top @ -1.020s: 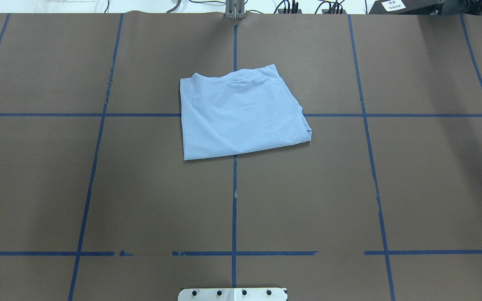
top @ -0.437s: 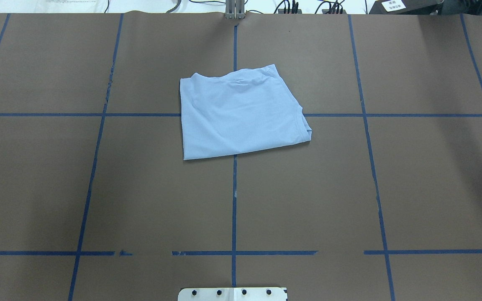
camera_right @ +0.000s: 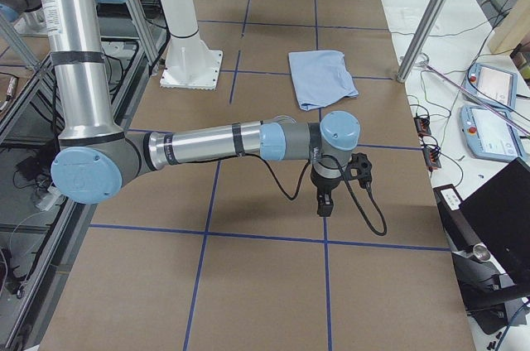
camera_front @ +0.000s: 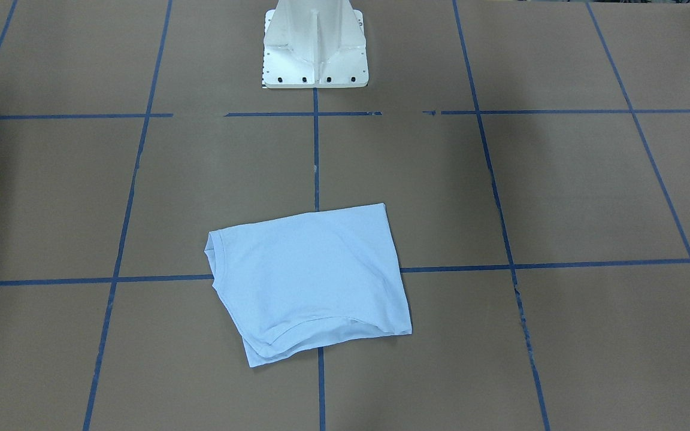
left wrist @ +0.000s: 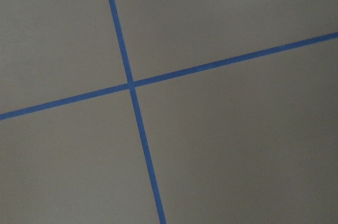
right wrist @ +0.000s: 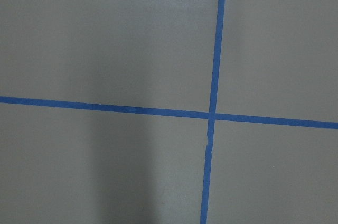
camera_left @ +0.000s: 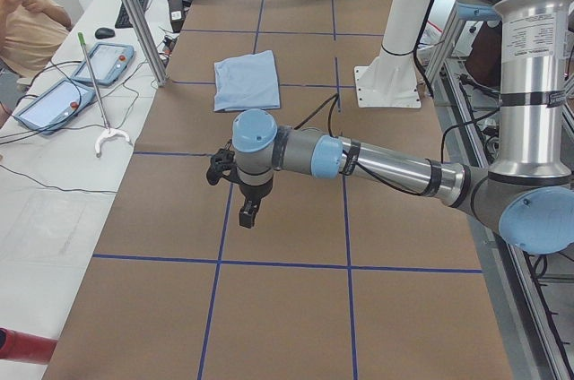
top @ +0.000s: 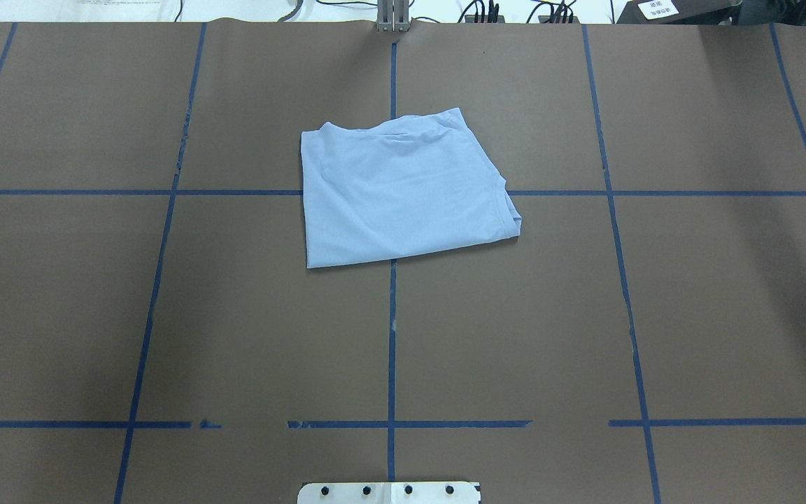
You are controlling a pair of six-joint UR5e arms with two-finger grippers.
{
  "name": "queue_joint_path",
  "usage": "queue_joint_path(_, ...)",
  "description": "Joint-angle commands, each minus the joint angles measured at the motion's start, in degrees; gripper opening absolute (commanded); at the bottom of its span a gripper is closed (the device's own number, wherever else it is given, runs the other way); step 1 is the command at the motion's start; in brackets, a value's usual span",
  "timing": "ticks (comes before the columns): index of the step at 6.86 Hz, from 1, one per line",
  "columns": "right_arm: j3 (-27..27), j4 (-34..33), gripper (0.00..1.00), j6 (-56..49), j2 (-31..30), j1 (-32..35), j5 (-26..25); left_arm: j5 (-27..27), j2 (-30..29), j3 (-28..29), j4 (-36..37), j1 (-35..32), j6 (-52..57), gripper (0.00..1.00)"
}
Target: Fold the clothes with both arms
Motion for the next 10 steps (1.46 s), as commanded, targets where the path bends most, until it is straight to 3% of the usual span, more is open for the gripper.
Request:
queue_joint_path(1, 0.13, 0.07, 1.0, -0.02, -1.17, -3.08, 0.25, -0.48, 1.18, 0.56, -1.16, 0.07, 0.15, 1.0)
queue_joint_path(4, -0.13, -0.01, 1.0, -0.02, -1.26, -3.28, 0.51, -0.21, 0.92, 0.82, -2.03, 0.16, -0.2, 1.0)
queue_joint_path(7, 1.88, 0.07, 1.0, -0.11, -1.08, -3.28, 2.97, 0.05, 0.82, 1.08, -10.28, 0.16, -0.11, 1.0)
queue_joint_path(10, 1.8, 0.16, 1.0, -0.02, -0.38, -3.54, 2.71, -0.3, 0.57, 1.18, -10.3, 0.16, 0.15, 1.0)
